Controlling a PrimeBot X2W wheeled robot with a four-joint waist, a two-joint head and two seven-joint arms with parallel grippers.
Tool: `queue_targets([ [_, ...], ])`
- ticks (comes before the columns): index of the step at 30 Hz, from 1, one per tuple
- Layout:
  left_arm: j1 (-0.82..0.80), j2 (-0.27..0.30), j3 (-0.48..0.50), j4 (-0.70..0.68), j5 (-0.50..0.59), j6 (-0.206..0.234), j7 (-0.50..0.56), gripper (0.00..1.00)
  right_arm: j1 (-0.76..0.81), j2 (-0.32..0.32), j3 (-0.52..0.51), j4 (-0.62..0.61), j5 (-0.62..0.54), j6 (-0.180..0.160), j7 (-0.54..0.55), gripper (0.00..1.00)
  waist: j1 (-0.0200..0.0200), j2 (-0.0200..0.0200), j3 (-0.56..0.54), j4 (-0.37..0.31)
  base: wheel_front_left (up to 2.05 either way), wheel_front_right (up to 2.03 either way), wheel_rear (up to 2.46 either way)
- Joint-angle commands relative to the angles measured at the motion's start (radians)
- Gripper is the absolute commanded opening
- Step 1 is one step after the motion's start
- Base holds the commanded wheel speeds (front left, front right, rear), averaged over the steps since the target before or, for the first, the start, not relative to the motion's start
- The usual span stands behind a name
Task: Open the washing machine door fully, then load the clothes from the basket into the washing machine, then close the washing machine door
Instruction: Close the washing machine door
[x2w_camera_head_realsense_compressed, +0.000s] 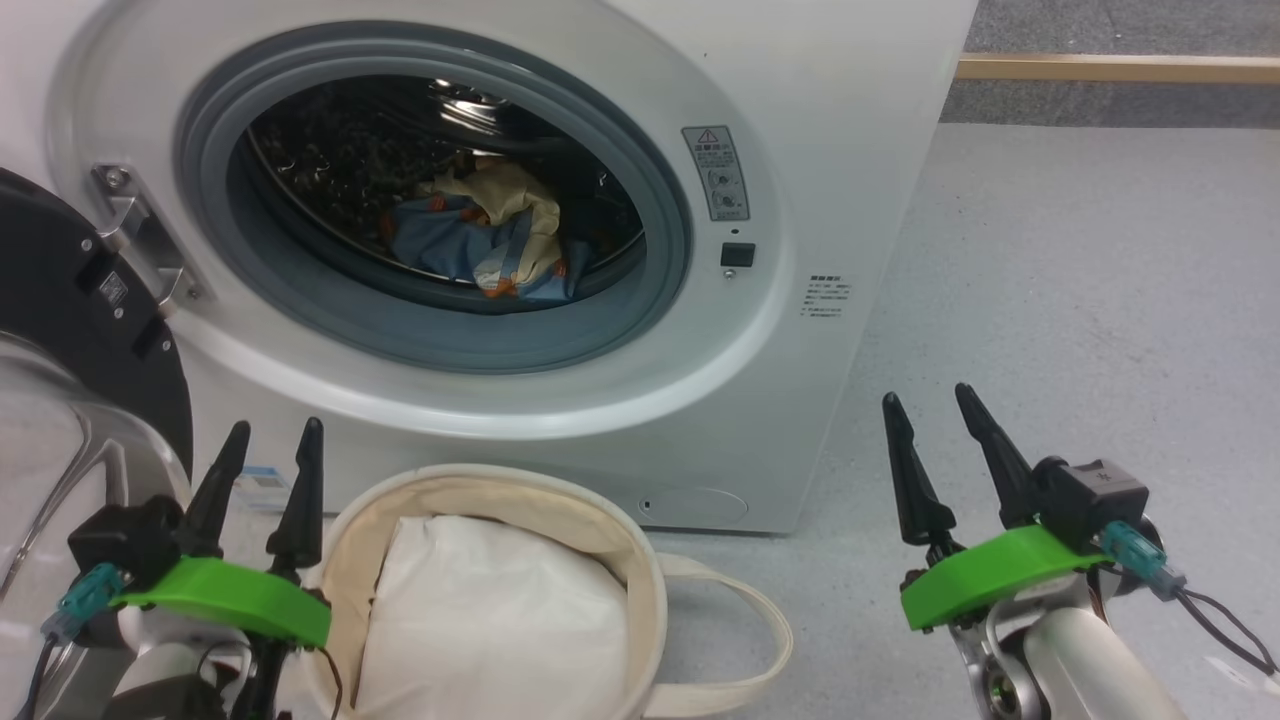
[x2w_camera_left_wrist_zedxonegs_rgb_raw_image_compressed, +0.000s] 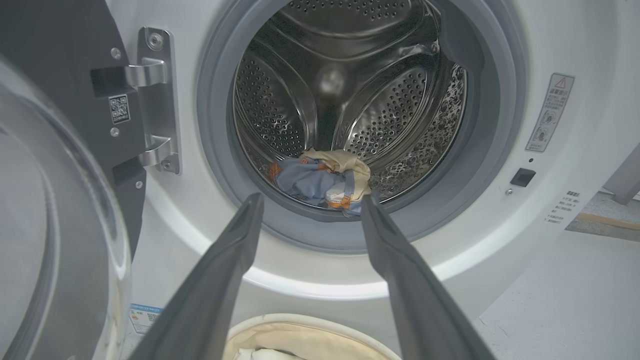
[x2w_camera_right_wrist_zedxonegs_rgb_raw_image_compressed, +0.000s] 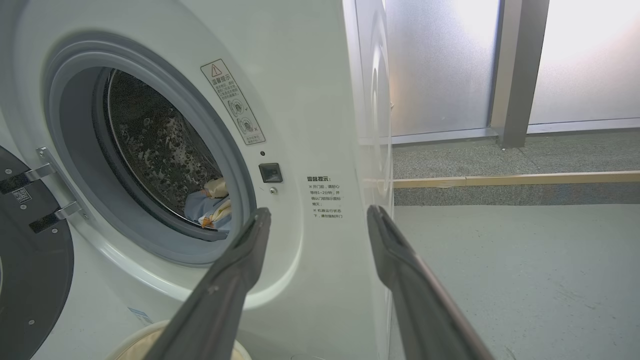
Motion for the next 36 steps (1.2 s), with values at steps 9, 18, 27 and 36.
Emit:
queue_targets([
  [9,-0.032,0.017,0.053,-0.015,-0.003,-0.006,-0.012,1.0,-0.015,-0.009,0.024,-0.025,0.01,0.0,-0.012,1.0,0.0,-0.0001,0.001,0.002,-0.33,0.28,0.05],
  [18,-0.043,0.018,0.049,-0.009,-0.008,-0.006,-0.012,1.0,-0.017,-0.002,0.022,-0.023,0.009,0.0,-0.012,1.0,0.0,-0.0001,0.012,0.008,-1.5,1.46,0.04],
  [27,-0.043,0.015,0.047,-0.01,-0.004,-0.006,-0.012,1.0,-0.02,0.005,0.02,-0.023,0.003,0.0,-0.012,1.0,0.0,-0.0001,0.015,0.012,-1.94,1.93,0.01],
  [36,-0.039,0.011,0.048,-0.022,0.0,-0.006,-0.012,1.0,-0.019,0.004,0.029,-0.021,0.008,0.0,-0.012,1.0,0.0,-0.0001,0.012,0.014,-0.83,0.83,0.0],
])
